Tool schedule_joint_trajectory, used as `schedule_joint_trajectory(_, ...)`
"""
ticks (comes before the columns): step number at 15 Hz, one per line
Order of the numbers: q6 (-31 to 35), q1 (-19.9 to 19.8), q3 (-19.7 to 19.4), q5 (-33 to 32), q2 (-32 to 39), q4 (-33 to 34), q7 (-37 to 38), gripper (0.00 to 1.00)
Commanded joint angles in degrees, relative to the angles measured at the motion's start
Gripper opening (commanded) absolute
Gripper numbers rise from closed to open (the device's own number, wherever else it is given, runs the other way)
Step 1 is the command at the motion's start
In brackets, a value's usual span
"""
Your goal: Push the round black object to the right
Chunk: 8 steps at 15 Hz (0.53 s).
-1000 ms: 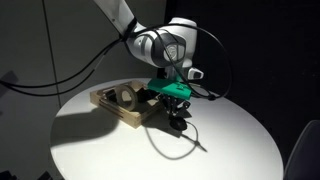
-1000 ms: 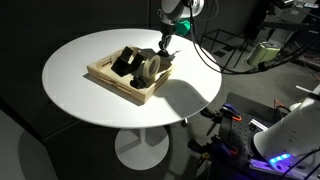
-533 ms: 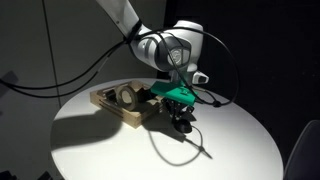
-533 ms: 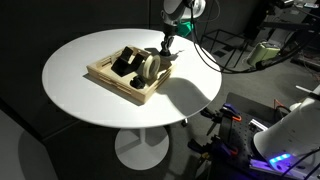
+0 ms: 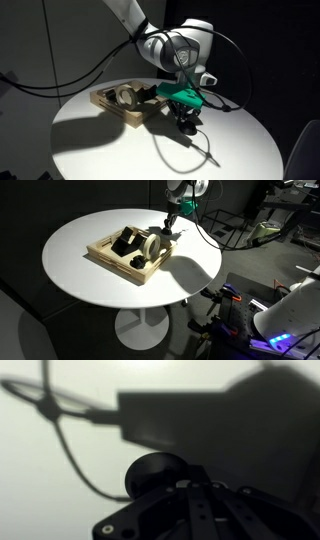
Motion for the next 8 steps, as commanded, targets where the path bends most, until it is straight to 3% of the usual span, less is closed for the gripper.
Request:
schedule_joint_trajectory(1,-2.4,-1.1,-0.2,1.2,2.0,3.9,-2.1,0.00)
schedule_joint_trajectory(8,-4.3,-1.9,-0.5,0.7,5.4,9.7,-2.0,0.00)
